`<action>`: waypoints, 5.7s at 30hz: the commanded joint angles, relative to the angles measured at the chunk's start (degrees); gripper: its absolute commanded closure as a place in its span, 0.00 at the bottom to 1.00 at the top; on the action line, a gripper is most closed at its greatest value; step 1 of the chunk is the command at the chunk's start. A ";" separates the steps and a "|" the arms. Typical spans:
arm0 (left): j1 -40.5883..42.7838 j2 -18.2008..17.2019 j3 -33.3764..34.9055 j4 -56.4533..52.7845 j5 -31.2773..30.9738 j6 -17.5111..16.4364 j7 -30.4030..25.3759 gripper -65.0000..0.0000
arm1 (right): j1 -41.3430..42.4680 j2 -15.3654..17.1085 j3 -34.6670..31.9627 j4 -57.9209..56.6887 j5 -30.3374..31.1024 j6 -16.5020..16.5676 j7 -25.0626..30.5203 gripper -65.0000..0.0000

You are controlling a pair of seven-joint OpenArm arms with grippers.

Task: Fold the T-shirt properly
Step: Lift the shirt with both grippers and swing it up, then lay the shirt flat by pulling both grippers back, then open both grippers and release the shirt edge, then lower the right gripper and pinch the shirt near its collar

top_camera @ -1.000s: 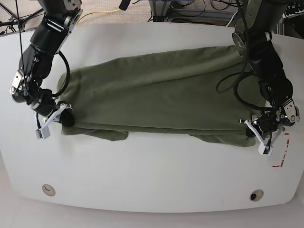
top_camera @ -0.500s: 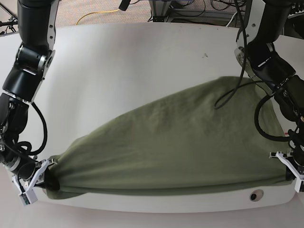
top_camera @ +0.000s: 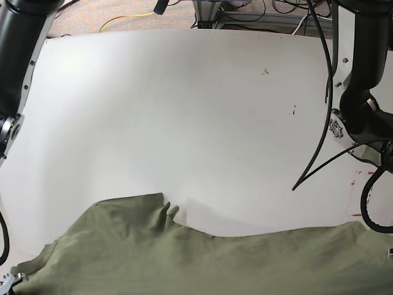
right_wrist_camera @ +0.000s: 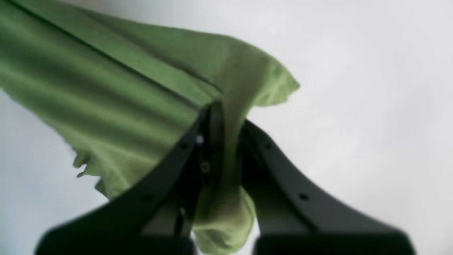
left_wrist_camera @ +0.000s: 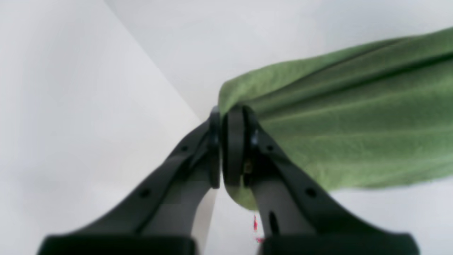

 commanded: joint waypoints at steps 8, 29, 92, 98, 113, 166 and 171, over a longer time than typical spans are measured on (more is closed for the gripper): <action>13.01 0.57 -0.31 2.34 1.40 0.34 -0.28 1.00 | -24.52 3.15 12.22 4.47 7.37 -0.51 -0.70 1.00; 52.83 0.49 -6.20 6.47 1.67 0.34 -7.92 1.00 | -75.86 -14.70 30.24 20.39 7.37 -0.51 -0.70 1.00; 62.24 -2.33 -9.89 -11.02 -7.47 0.34 -14.25 0.57 | -74.45 -23.49 28.13 21.62 -5.56 -0.51 -2.89 0.36; 61.98 -2.42 -9.89 -13.84 -7.47 0.34 -14.25 0.60 | -71.37 -23.40 22.16 21.35 -15.14 -0.51 0.97 0.36; 62.33 -2.33 -9.89 -13.40 -7.47 0.34 -14.34 0.60 | -69.97 -23.14 14.16 13.53 -18.57 -0.51 7.04 0.49; 62.42 -2.33 -9.89 -13.84 -7.47 0.34 -14.34 0.60 | -71.29 -23.40 14.51 15.46 -18.57 -0.51 7.48 0.99; 62.42 -2.33 -9.72 -13.84 -7.47 0.34 -14.34 0.60 | -71.29 -23.32 14.51 15.99 -18.39 -0.51 7.48 1.00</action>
